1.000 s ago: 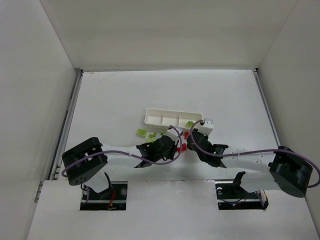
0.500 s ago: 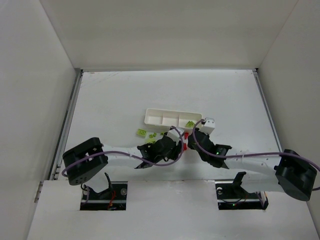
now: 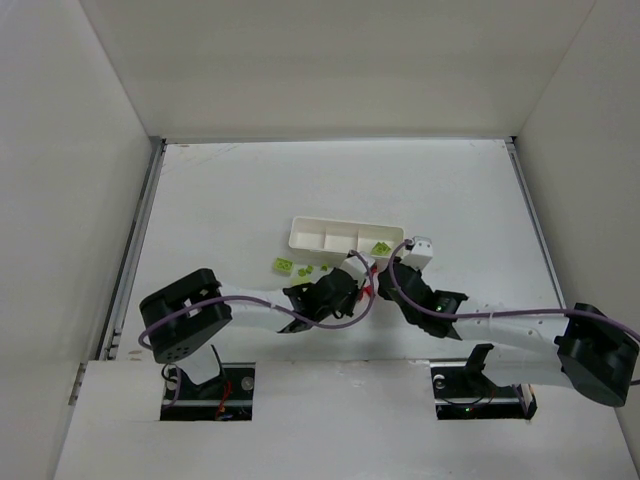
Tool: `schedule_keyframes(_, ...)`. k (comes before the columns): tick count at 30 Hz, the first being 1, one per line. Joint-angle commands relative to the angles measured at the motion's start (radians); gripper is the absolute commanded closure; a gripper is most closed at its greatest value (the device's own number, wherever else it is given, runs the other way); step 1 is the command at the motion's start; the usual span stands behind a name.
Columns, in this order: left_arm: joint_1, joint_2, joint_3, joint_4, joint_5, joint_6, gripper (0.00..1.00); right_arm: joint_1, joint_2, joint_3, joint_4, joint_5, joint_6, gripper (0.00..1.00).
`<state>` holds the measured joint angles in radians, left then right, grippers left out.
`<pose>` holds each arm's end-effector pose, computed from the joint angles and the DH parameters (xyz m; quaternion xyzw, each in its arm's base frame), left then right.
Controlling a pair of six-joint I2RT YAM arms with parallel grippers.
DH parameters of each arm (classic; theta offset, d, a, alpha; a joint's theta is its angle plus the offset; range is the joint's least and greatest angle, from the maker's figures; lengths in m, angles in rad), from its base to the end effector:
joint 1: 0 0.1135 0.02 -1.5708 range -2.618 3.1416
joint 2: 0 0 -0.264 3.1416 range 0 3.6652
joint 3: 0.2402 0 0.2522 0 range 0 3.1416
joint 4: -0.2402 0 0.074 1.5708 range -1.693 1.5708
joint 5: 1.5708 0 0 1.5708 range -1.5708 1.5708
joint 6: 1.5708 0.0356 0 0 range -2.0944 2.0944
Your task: Sort the legos into containers by color
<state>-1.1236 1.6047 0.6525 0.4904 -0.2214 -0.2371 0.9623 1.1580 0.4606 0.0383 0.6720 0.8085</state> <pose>0.1442 -0.2826 0.1641 0.3098 0.7882 -0.2562 0.4659 0.1445 0.1686 0.1816 0.0796 0.8563 0.1344 0.4923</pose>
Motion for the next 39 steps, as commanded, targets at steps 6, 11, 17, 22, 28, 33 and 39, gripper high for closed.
schedule_keyframes(6, 0.028, -0.303, -0.086, 0.03, -0.076, -0.017, 0.9, -0.014, 0.014, 0.107, 0.061, -0.02, -0.092, 0.79)
schedule_keyframes(11, 0.123, -0.428, -0.123, -0.041, -0.082, -0.065, 0.9, -0.01, 0.12, 0.208, 0.156, -0.074, -0.138, 0.79)
schedule_keyframes(17, 0.248, -0.52, -0.16, -0.072, -0.116, -0.171, 0.9, -0.044, 0.333, 0.384, 0.227, -0.141, -0.19, 0.78)
schedule_keyframes(22, 0.334, -0.583, -0.168, -0.092, -0.142, -0.22, 0.9, -0.07, 0.498, 0.547, 0.221, -0.199, -0.21, 0.78)
schedule_keyframes(28, 0.402, -0.643, -0.182, -0.113, -0.134, -0.255, 0.89, -0.076, 0.652, 0.685, 0.229, -0.229, -0.192, 0.74)
schedule_keyframes(33, 0.399, -0.599, -0.159, -0.104, -0.128, -0.254, 0.89, -0.084, 0.671, 0.733, 0.228, -0.239, -0.178, 0.5)
schedule_keyframes(39, 0.402, -0.496, -0.116, -0.07, -0.112, -0.243, 0.88, -0.092, 0.522, 0.587, 0.233, -0.184, -0.187, 0.5)
